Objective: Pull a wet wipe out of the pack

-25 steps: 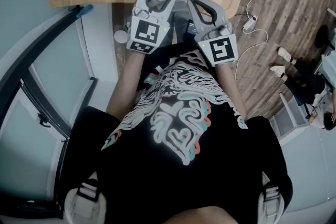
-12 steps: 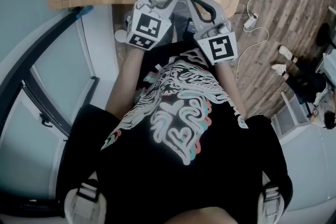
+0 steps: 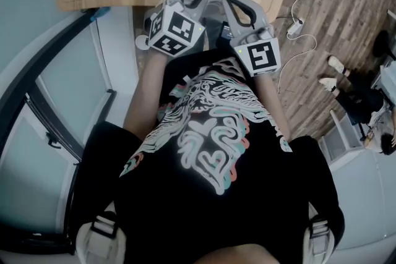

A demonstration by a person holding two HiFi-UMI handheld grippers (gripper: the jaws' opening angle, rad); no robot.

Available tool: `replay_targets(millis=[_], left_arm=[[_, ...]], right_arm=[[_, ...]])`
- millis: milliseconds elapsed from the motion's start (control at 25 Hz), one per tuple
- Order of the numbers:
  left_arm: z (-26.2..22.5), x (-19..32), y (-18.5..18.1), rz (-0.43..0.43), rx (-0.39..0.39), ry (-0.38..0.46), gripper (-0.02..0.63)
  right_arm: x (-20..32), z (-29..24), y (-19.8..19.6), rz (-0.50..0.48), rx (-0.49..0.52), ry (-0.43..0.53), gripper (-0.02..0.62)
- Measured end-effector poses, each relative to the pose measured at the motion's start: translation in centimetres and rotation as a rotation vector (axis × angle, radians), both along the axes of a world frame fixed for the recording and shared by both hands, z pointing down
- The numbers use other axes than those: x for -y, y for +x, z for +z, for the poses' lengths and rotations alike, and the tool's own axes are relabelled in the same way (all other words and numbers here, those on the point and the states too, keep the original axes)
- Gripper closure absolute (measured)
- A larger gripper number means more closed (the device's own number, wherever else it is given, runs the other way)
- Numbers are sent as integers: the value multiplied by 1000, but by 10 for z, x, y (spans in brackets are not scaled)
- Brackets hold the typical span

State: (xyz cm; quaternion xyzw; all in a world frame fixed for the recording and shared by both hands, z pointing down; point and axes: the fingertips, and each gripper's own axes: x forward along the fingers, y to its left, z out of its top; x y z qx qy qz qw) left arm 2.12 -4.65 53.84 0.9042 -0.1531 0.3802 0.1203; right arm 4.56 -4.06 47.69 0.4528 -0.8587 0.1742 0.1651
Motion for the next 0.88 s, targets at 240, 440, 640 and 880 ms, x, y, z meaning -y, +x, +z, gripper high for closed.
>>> replay_targets(millis=[240,440,640,880], left_arm=[[-2,0,-4,1,7,-6,605],[-1,2,-2,-14,2,-16,607],[-4,-1,-10,-38,-14,-33,607],[-5,7,-9,-73,-34,-56,609]], right_arm=[[2,0,2,1,-11,-2,594],[5,0,4,-8,-16,4,594],[-1,-1,-6,-12,-18,2,594],[2,3,-1,-17,-17,-7,594]])
